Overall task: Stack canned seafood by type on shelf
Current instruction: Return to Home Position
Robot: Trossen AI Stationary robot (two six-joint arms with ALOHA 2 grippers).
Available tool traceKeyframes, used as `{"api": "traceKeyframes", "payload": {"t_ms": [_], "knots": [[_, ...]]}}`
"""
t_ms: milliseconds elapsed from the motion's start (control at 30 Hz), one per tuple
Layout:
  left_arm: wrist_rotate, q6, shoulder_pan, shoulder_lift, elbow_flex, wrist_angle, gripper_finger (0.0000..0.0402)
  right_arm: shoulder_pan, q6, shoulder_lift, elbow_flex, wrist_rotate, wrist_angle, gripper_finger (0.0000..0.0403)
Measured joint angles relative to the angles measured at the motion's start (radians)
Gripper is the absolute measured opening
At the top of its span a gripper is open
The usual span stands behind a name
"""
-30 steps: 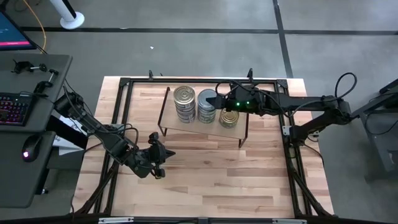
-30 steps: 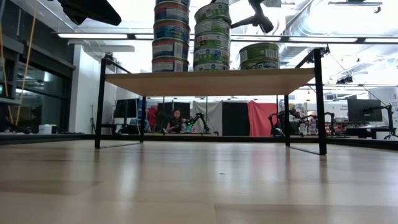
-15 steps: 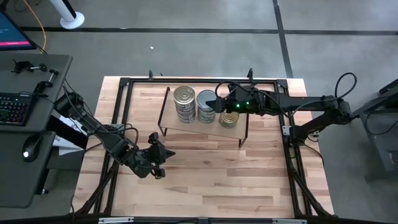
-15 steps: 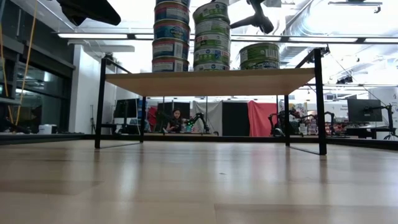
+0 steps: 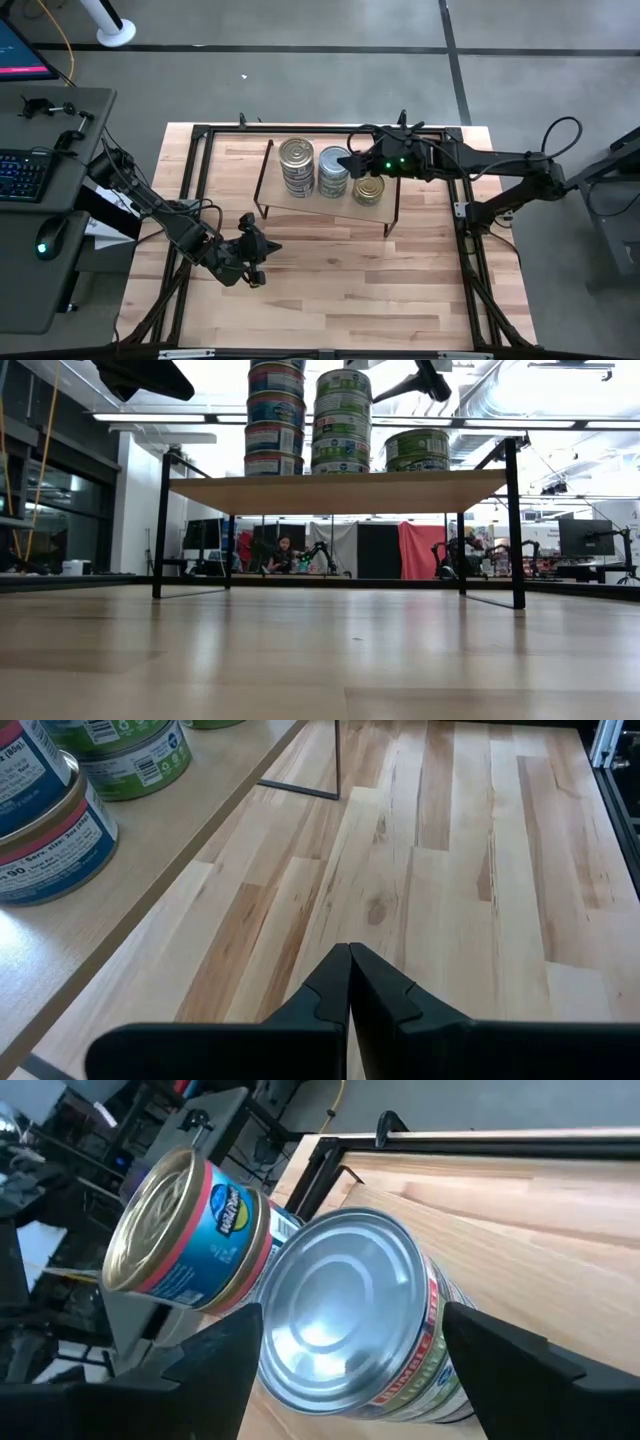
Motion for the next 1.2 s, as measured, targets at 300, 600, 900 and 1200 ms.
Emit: {"api": "traceKeyframes", "payload": {"t_ms": [300, 600, 900, 1200], "knots": [[0.174, 0.034, -0.032, -0.15, 0.0, 0.001, 0.0, -0.004, -0.167, -0.076, 0.0, -0.074, -0.033, 0.03], [0.021, 0.229, 0.002, -0.457, 0.002, -0.014, 0.0, 0.128, -0.102, -0.26, 0.0, -0.091, -0.387, 0.03], [0.353, 0.261, 0.233, -0.437, -0.18, 0.205, 0.0, 0.454, 0.168, -0.23, -0.004, 0.109, -0.71, 0.023], [0.388, 0.174, 0.261, -0.447, -0.358, 0.465, 0.0, 0.687, 0.426, -0.119, -0.184, 0.06, -0.583, 0.0018]]}}
